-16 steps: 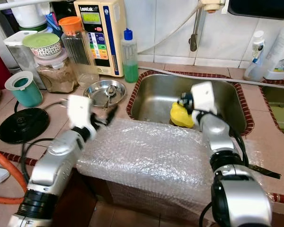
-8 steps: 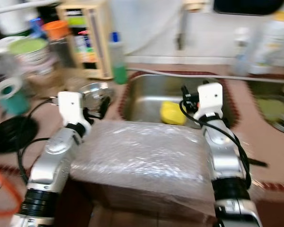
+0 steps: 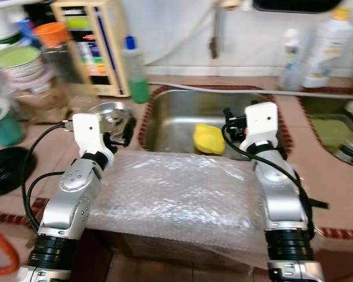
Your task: Kitchen organization
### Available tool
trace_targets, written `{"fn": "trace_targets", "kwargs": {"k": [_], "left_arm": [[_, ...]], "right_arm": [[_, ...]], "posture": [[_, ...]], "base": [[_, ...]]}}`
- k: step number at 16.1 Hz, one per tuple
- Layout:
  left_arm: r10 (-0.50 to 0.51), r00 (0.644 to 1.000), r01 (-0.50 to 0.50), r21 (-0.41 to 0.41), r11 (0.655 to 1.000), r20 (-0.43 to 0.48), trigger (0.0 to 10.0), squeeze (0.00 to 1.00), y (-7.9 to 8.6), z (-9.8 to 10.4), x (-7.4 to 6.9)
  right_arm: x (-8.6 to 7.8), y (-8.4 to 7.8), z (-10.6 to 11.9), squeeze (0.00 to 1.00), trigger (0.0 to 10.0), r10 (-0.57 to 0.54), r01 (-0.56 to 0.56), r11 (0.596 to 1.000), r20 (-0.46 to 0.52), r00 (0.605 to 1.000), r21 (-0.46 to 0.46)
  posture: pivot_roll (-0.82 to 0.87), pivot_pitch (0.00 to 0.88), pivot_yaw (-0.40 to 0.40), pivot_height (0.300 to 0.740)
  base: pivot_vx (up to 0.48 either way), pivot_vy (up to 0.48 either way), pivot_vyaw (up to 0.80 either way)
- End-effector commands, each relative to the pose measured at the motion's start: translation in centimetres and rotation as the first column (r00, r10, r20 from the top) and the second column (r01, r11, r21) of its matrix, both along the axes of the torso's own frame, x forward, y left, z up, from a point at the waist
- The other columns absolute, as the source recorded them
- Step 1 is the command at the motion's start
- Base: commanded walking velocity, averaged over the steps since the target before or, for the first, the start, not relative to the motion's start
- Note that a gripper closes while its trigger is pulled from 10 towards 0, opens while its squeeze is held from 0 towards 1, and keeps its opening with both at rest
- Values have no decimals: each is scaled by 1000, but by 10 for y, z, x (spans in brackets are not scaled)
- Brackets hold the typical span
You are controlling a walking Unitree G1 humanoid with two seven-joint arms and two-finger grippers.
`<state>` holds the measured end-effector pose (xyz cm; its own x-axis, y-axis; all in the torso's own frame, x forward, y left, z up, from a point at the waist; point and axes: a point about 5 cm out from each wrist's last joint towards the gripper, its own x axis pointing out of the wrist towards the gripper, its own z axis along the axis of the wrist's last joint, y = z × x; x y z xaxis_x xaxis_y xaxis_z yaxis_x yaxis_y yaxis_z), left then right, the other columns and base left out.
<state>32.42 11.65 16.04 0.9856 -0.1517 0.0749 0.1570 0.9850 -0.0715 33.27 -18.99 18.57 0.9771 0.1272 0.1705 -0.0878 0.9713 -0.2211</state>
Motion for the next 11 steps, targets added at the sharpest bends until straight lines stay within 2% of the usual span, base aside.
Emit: {"fn": "trace_targets", "kwargs": {"k": [1,4,8,11], "left_arm": [[13,1000,-13,10,1000,-2,10000,0,2,-4,-3],[18,1000,-18,-32,999,-19,10000,0,-1,-11,-5],[8,1000,-7,-60,998,7,10000,0,-5,-4,-1],[3,1000,-3,-51,999,3,10000,0,-2,-5,0]], "right_arm": [[-2,8,10,0,10000,6,-7,1000,33,999,3],[-13,28,3,0,10000,42,-42,999,-4,999,1],[-17,32,2,0,10000,52,-52,999,-21,998,-3],[-17,35,2,0,10000,49,-49,999,-28,998,1]], "posture": [[3,0,76,740],[-19,0,62,740],[-33,0,57,740],[-24,0,67,740]], "base": [[0,0,0],[0,0,0],[0,0,0],[251,0,0]]}}
